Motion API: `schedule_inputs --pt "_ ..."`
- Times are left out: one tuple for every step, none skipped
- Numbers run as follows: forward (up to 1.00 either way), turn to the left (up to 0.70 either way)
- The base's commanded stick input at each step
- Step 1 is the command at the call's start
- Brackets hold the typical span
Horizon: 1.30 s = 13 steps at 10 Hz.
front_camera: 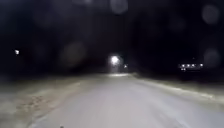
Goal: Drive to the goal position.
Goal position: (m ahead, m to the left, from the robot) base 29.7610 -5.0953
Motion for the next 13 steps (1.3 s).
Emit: schedule_inputs --pt "1.00 0.00" --pt "1.00 0.00" --pt "1.00 0.00" --pt "1.00 0.00" --pt "1.00 0.00" --pt "1.00 0.00" --pt "1.00 0.00" --pt "1.00 0.00" --pt "1.00 0.00" --pt "1.00 0.00" --pt "1.00 0.00" --pt "1.00 0.00" --pt "1.00 0.00"
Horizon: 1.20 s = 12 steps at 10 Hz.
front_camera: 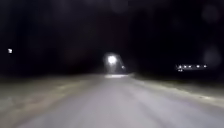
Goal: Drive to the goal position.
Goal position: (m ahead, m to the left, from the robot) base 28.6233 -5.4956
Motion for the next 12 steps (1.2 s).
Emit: schedule_inputs --pt "1.00 0.00" --pt "1.00 0.00" --pt "1.00 0.00" --pt "1.00 0.00" --pt "1.00 0.00" --pt "1.00 0.00" --pt "1.00 0.00" --pt "1.00 0.00" --pt "1.00 0.00" --pt "1.00 0.00" --pt "1.00 0.00" --pt "1.00 0.00"
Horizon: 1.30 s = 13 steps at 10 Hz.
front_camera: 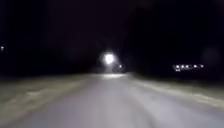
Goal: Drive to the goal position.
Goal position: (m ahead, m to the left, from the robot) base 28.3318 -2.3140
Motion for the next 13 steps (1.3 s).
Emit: schedule_inputs --pt "1.00 0.00" --pt "1.00 0.00" --pt "1.00 0.00" --pt "1.00 0.00" --pt "1.00 0.00" --pt "1.00 0.00" --pt "1.00 0.00" --pt "1.00 0.00" --pt "1.00 0.00" --pt "1.00 0.08" --pt "1.00 0.36" --pt "1.00 0.40" --pt "1.00 0.40"
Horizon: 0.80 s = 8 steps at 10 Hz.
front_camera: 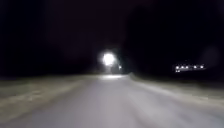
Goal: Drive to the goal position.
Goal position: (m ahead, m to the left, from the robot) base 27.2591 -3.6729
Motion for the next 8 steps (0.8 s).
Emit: schedule_inputs --pt "1.00 0.32" --pt "1.00 0.00" --pt "1.00 0.00" --pt "1.00 0.00" --pt "1.00 0.00" --pt "1.00 0.00" --pt "1.00 0.00" --pt "1.00 0.00"
